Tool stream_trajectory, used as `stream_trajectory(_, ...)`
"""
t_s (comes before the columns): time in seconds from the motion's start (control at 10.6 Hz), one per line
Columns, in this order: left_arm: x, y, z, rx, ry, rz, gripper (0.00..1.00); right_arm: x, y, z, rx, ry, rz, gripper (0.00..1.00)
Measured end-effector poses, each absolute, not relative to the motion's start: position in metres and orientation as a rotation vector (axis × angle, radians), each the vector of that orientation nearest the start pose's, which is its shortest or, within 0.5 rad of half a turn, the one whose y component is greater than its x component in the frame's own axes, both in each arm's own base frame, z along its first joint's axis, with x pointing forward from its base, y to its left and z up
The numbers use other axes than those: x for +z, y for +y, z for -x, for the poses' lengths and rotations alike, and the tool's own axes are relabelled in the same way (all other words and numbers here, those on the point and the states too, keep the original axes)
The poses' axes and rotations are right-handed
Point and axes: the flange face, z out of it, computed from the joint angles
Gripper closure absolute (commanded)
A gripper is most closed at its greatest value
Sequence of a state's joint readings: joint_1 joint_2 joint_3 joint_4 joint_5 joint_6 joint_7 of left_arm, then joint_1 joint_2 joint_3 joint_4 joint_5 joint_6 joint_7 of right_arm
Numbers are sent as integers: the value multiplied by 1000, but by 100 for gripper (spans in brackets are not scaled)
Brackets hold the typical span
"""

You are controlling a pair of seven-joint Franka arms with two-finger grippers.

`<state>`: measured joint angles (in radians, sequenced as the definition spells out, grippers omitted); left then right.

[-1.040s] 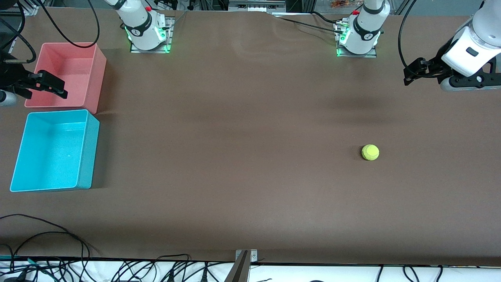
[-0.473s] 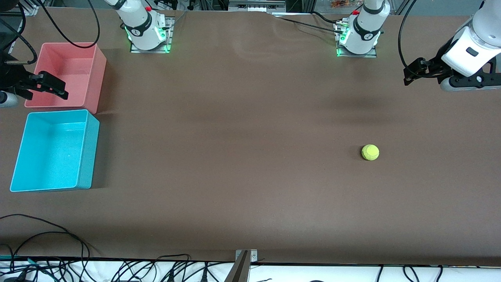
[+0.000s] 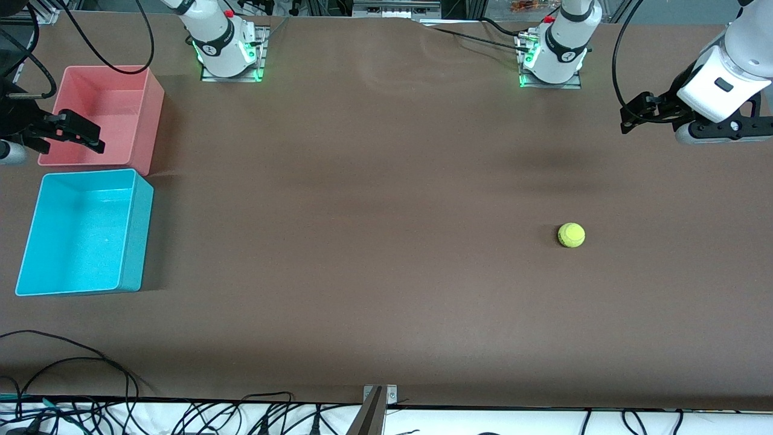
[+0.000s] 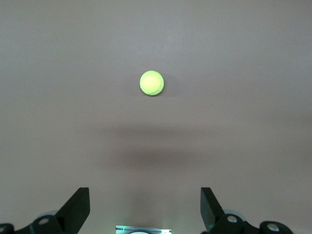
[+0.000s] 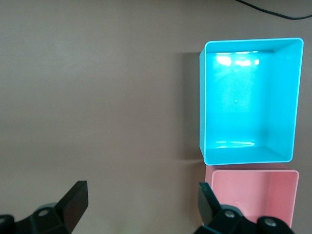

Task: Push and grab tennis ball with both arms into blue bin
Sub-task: 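Move the left gripper out toward the tennis ball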

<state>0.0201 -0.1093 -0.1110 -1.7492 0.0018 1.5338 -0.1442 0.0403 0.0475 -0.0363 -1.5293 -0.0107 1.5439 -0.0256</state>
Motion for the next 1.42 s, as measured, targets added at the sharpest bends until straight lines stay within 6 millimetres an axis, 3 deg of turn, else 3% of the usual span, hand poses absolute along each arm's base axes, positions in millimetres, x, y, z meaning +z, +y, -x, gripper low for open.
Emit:
stream_trajectory(0.19,589,-55,-514,194,-65,3106,0,615,2,-566,52,-46,3153,0)
stream_trajectory(0.57,591,-48,-549,240,-70,3067,0,615,1,-566,52,-45,3153,0)
stream_trajectory(1.42,584,-45,-550,278,-76,3062,0,616,3,-566,51,-50,3153,0)
